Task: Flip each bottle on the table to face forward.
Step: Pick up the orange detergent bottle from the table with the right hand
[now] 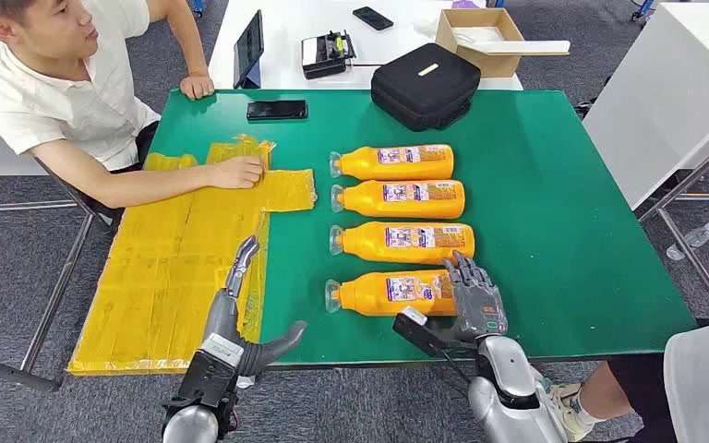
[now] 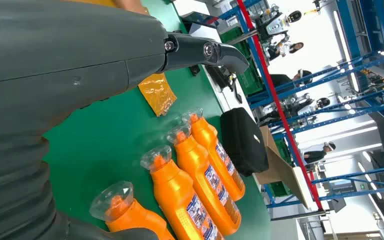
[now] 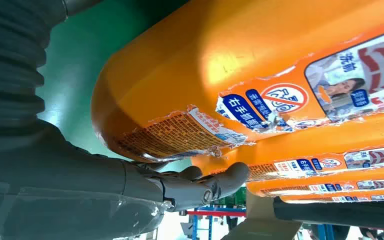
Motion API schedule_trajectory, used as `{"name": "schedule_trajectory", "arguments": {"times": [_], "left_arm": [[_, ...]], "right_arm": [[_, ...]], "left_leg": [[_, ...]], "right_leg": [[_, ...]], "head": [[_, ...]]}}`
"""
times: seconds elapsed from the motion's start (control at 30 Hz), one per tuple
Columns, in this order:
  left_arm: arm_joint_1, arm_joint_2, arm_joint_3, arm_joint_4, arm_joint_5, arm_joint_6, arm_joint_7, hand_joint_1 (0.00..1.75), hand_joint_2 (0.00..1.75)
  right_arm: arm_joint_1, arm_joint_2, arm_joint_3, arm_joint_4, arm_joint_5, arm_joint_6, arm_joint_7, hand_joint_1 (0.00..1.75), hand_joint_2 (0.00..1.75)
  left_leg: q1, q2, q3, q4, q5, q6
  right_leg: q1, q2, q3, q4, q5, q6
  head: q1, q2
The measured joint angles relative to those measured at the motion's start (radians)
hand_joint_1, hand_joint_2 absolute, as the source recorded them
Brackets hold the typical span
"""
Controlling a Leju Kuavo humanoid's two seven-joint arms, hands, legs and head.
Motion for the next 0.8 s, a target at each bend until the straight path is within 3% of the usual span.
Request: {"name": "schedule_trajectory", "arguments": {"times": [0.1,0.13,0.23,0.27,0.8], "left_arm": [[0.0,0.0,0.0,0.0,0.0,0.0,0.0,0.0,1.75],[0.0,0.0,-0.001,0.0,0.0,0.0,0.0,0.0,1.75],[0.0,0.0,-0.002,0.0,0.001,-0.001,0.0,0.0,1.75],[0.0,0.0,-0.003,0.0,0.001,-0.002,0.0,0.0,1.75],[-0.003,0.003,-0.01,0.001,0.017,-0.019,-0.008,0.0,1.75]], "right_arm": [[-0.006,0.0,-0.001,0.013,-0.001,-0.001,-0.002,0.0,1.75],[-0.009,0.0,-0.001,0.018,-0.002,-0.001,-0.003,0.08,1.75],[-0.013,0.0,-0.003,0.03,-0.006,0.001,-0.007,1.39,1.75],[-0.014,0.0,-0.004,0.036,-0.011,0.004,-0.009,1.74,1.75],[-0.05,-0.043,-0.011,0.117,-0.169,0.037,-0.08,1.75,1.75]], "left_leg": [[0.0,0.0,0.0,0.0,0.0,0.0],[0.0,0.001,0.001,0.0,0.0,0.0],[0.0,0.001,0.001,0.0,0.0,0.0],[0.0,0.001,0.001,0.0,0.0,0.0],[0.0,0.001,0.009,0.0,-0.002,0.0]], "right_leg": [[0.0,0.0,0.0,0.0,0.0,0.0],[0.0,0.0,0.0,0.0,0.0,0.0],[0.0,0.0,0.001,0.0,0.0,0.0],[0.0,0.0,0.001,0.0,0.0,0.0],[0.0,0.0,-0.002,-0.001,-0.002,0.0]], "head": [[0.0,0.0],[0.0,0.0],[0.0,0.0],[0.0,0.0],[0.0,0.0]]}}
